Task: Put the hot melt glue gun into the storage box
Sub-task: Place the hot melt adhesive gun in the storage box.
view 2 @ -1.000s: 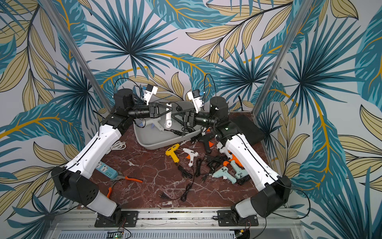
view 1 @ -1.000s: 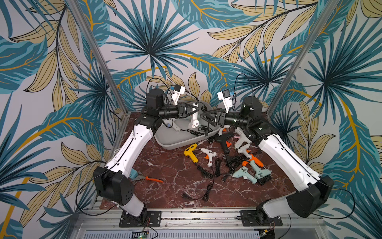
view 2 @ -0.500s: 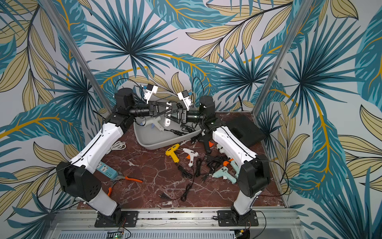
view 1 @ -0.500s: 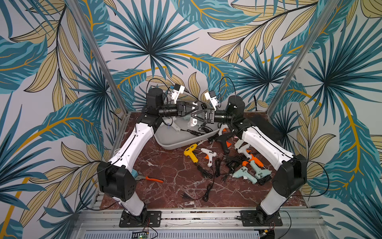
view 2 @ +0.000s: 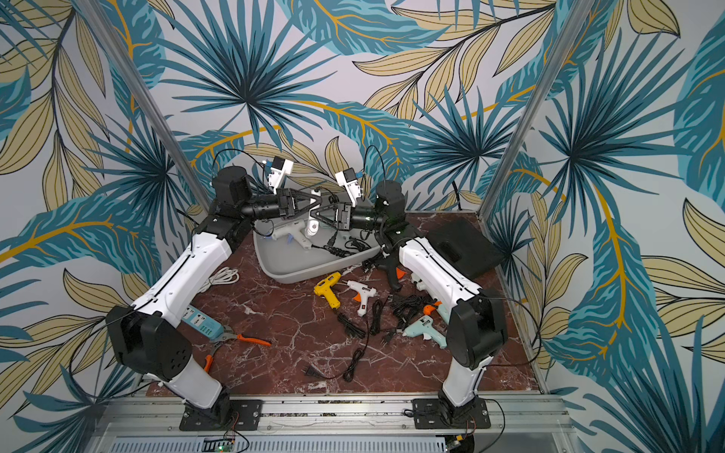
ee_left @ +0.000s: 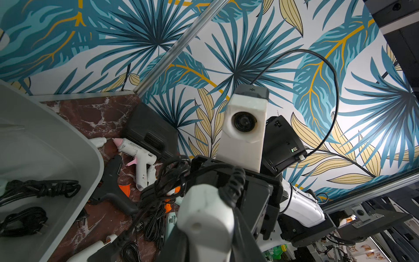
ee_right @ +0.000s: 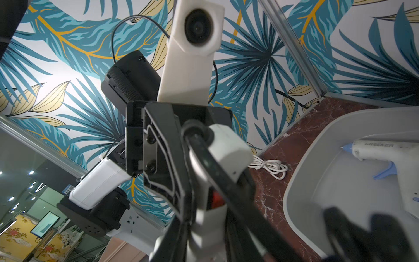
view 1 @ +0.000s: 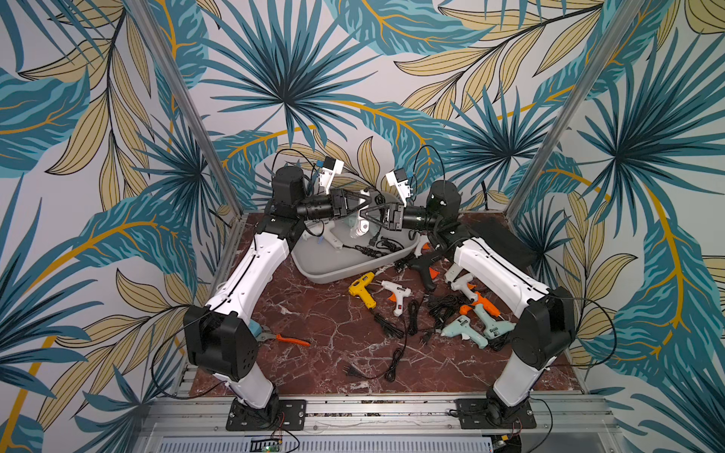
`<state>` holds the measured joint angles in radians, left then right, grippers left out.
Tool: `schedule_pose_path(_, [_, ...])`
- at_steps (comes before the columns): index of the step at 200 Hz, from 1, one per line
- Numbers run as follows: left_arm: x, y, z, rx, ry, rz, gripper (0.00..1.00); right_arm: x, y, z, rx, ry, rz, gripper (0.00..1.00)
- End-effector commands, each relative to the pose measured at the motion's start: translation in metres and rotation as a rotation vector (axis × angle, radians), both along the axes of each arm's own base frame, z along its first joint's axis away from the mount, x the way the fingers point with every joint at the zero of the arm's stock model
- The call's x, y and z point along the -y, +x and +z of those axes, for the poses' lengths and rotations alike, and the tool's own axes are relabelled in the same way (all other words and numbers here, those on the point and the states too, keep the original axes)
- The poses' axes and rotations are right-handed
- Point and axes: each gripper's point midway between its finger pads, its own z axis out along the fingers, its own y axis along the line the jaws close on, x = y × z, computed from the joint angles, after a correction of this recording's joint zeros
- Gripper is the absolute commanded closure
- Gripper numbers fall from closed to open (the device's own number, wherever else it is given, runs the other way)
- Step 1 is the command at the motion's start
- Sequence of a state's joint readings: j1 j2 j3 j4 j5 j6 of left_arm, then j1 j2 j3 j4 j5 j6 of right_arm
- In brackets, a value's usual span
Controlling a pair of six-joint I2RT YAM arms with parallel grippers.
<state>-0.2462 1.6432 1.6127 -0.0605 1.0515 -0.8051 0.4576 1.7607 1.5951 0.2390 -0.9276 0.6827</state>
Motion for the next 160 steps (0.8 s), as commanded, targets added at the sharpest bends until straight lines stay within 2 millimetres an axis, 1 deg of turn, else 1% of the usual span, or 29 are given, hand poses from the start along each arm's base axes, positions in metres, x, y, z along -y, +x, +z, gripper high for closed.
schedule_pose_path(1, [-0.005,-0.006,0.018,0.068,-0.024,0.004,0.71,0.001,-0.001,-0.001,0.030,-0.065,-0.059,0.88])
schedule_pose_path(8, [-0.005,-0.005,0.017,0.066,-0.023,0.006,0.71,0.002,0.002,-0.002,0.028,-0.073,-0.075,0.89])
schedule_pose_path(13, [-0.006,-0.003,0.017,0.066,-0.022,0.011,0.68,0.002,0.005,-0.004,0.027,-0.078,-0.087,0.90])
schedule_pose_path(22, [-0.007,0.001,0.014,0.060,-0.019,0.020,0.52,0.002,0.010,-0.005,0.027,-0.089,-0.110,0.91])
schedule_pose_path(39, [-0.014,0.014,0.006,0.039,-0.006,0.071,0.31,0.005,0.025,-0.012,0.019,-0.137,-0.176,0.93])
schedule_pose_path(55, [-0.024,0.026,0.000,0.030,0.005,0.130,0.21,0.007,0.038,-0.023,0.007,-0.190,-0.228,0.95])
schedule_pose_path(66, [-0.032,0.033,-0.003,0.025,0.018,0.176,0.11,0.008,0.047,-0.031,-0.003,-0.227,-0.262,0.95])
schedule_pose_path(76, [-0.041,0.040,-0.008,0.019,0.042,0.233,0.06,0.009,0.057,-0.040,-0.009,-0.274,-0.297,0.95])
schedule_pose_path(80, [-0.046,0.042,-0.010,0.014,0.054,0.263,0.04,0.010,0.059,-0.048,-0.027,-0.315,-0.311,0.95])
schedule_pose_path(87, [-0.055,0.047,-0.015,0.006,0.079,0.317,0.00,0.011,0.064,-0.056,-0.034,-0.364,-0.338,0.96])
schedule_pose_path(105, [-0.087,0.058,-0.027,-0.020,0.152,0.498,0.00,0.013,0.078,-0.079,-0.031,-0.535,-0.413,0.96])
schedule_pose_path(112, [-0.100,0.060,-0.033,-0.035,0.179,0.567,0.00,0.014,0.083,-0.088,-0.026,-0.605,-0.441,0.96])
schedule_pose_path(113, [-0.102,0.060,-0.033,-0.035,0.182,0.575,0.00,0.014,0.083,-0.086,-0.021,-0.610,-0.445,0.96])
schedule_pose_path(122, [-0.120,0.061,-0.038,-0.043,0.209,0.664,0.00,0.015,0.091,-0.099,-0.019,-0.687,-0.476,0.96])
schedule_pose_path(126, [-0.128,0.060,-0.047,-0.072,0.232,0.696,0.00,0.015,0.094,-0.104,-0.020,-0.716,-0.489,0.96])
schedule_pose_path(133, [-0.139,0.058,-0.053,-0.085,0.255,0.749,0.00,0.015,0.098,-0.113,-0.023,-0.755,-0.501,0.96])
schedule_pose_path(147, [-0.160,0.053,-0.062,-0.101,0.289,0.835,0.00,0.012,0.107,-0.128,-0.020,-0.809,-0.523,0.96])
schedule_pose_path(160, [-0.173,0.048,-0.069,-0.108,0.320,0.888,0.00,0.008,0.113,-0.140,-0.006,-0.843,-0.535,0.96])
